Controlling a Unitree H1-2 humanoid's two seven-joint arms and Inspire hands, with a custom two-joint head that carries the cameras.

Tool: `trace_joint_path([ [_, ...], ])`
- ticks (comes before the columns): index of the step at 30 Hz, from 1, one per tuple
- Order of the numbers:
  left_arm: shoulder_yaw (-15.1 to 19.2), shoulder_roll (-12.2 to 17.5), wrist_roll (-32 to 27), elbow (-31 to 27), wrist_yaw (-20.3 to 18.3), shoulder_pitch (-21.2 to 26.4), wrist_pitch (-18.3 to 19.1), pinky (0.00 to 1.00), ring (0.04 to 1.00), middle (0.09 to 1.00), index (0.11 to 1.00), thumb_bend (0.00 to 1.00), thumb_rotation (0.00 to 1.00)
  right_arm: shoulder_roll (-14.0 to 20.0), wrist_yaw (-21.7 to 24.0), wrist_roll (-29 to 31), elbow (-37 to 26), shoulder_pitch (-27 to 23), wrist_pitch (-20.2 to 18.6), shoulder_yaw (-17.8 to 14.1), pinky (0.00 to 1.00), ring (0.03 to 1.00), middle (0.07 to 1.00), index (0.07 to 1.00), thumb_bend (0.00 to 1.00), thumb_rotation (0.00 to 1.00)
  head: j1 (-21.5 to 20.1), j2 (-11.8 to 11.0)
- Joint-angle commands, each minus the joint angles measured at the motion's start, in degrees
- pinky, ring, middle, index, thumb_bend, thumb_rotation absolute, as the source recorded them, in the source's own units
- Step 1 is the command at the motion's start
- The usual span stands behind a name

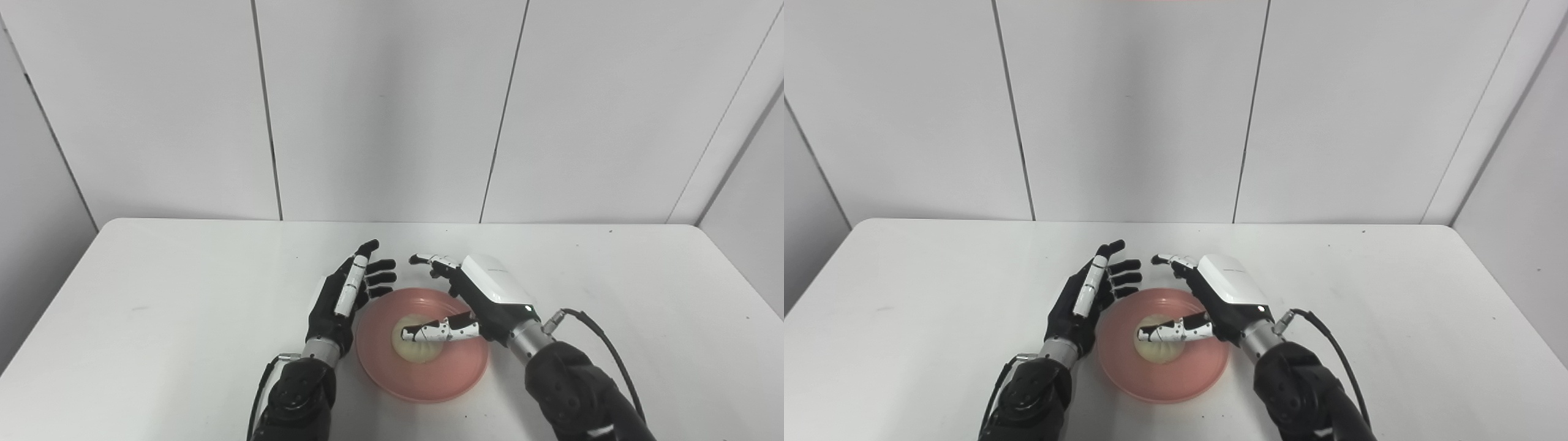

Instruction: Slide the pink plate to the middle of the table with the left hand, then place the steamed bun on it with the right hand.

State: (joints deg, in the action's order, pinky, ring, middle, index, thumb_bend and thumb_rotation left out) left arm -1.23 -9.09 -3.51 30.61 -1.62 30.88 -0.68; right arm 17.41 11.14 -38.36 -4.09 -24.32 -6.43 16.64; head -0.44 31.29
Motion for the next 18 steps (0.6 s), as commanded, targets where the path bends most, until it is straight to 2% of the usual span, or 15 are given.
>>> trace_joint_path([
  [1,-0.04,0.44,-0.24,-0.18,-0.56,-0.33,1.03,0.66,0.706,0.737,0.822,0.59,0.87,-0.63,-4.94,1.03,-0.68,-0.81,4.56,-1.83,0.59,0.780,0.876,0.843,0.86,0.70,0.06,0.06],
  [4,-0.10,0.48,-0.14,-0.65,-0.50,-0.65,1.44,0.67,0.715,0.756,0.837,0.59,0.87,-1.67,-8.37,1.44,-0.09,0.17,6.52,-3.10,0.59,0.789,0.886,0.851,0.85,0.72,-0.03,0.14],
  [9,-0.06,0.42,0.07,-1.88,-0.03,-1.27,2.26,0.66,0.690,0.714,0.824,0.60,0.86,-3.83,-15.10,2.90,0.84,1.86,10.24,-5.76,0.65,0.812,0.900,0.848,0.84,0.76,-0.28,0.24],
  [12,-0.05,0.52,-0.14,-2.49,-0.34,-1.76,2.11,0.65,0.687,0.706,0.825,0.59,0.85,-5.13,-18.36,3.86,1.90,2.47,12.45,-6.82,0.64,0.796,0.895,0.844,0.80,0.76,-0.25,0.26],
  [15,0.22,0.41,-0.23,-3.64,0.00,-2.76,1.09,0.65,0.693,0.707,0.816,0.60,0.84,-7.09,-21.23,7.74,4.78,2.85,15.72,-8.69,0.62,0.785,0.895,0.840,0.75,0.78,-0.59,0.46],
  [17,0.27,0.41,0.31,-4.79,0.69,-3.55,0.14,0.64,0.696,0.713,0.802,0.61,0.83,-8.58,-22.34,10.34,6.46,3.02,16.42,-10.19,0.64,0.778,0.896,0.846,0.70,0.84,-1.02,0.50],
  [18,0.22,0.44,0.74,-5.32,1.07,-3.90,-0.44,0.66,0.731,0.753,0.805,0.61,0.85,-9.33,-22.71,11.77,7.20,3.09,16.52,-10.99,0.63,0.763,0.899,0.853,0.69,0.92,-1.02,0.50],
])
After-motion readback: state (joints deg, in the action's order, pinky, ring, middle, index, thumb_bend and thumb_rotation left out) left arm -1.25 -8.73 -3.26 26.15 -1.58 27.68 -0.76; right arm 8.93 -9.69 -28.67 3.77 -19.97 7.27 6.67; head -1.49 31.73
